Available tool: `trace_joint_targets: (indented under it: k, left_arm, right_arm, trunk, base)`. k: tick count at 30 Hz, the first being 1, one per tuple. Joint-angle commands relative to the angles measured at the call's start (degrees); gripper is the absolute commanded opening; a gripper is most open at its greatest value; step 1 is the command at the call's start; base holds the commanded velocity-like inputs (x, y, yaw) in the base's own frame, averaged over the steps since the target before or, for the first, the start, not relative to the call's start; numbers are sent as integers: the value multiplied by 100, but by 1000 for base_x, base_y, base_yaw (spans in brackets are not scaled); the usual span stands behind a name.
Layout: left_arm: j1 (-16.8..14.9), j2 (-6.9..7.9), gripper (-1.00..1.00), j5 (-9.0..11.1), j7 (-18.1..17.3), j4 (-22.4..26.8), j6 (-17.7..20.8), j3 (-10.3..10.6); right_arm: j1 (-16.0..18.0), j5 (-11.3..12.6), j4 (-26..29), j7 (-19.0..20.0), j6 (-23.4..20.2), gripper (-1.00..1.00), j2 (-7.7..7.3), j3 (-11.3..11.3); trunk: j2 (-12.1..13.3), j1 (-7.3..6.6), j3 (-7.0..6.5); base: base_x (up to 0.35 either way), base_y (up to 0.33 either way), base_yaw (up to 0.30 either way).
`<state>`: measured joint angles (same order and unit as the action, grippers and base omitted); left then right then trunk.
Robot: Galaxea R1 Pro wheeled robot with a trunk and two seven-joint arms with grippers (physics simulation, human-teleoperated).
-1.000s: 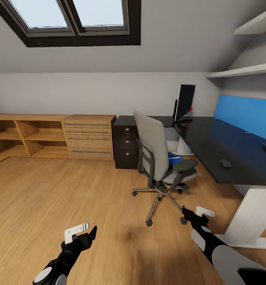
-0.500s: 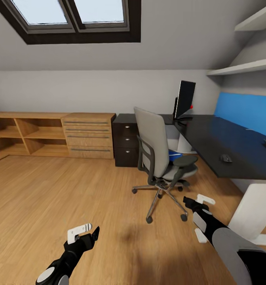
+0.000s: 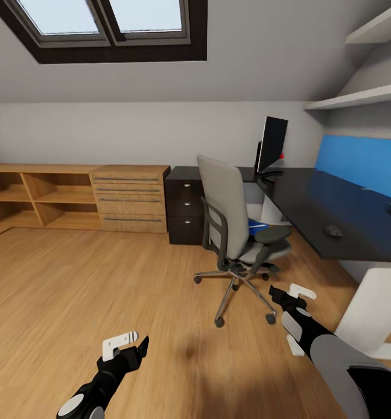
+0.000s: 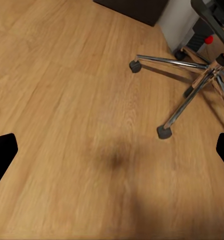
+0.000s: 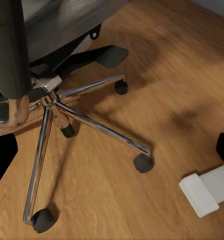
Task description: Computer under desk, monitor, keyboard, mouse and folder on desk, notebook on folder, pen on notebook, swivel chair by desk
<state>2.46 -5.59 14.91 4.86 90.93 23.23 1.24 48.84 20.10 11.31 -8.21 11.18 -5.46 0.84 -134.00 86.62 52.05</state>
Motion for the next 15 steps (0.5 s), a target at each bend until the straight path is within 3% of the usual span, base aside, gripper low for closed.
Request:
trace_joint_targets:
  k: [1, 15]
  left_arm:
    - [0, 2, 100, 61, 50, 9, 23, 7]
    - [0, 5, 100, 61, 50, 4, 23, 7]
  right_arm:
    - [3, 14, -7, -4, 22, 100, 1, 6]
    - [3, -33, -23, -24, 37, 100, 1, -7]
  trunk:
    - [-2, 0, 4]
    - [-2, 0, 4]
  base:
    - [133, 0, 0]
    - [259, -32, 0]
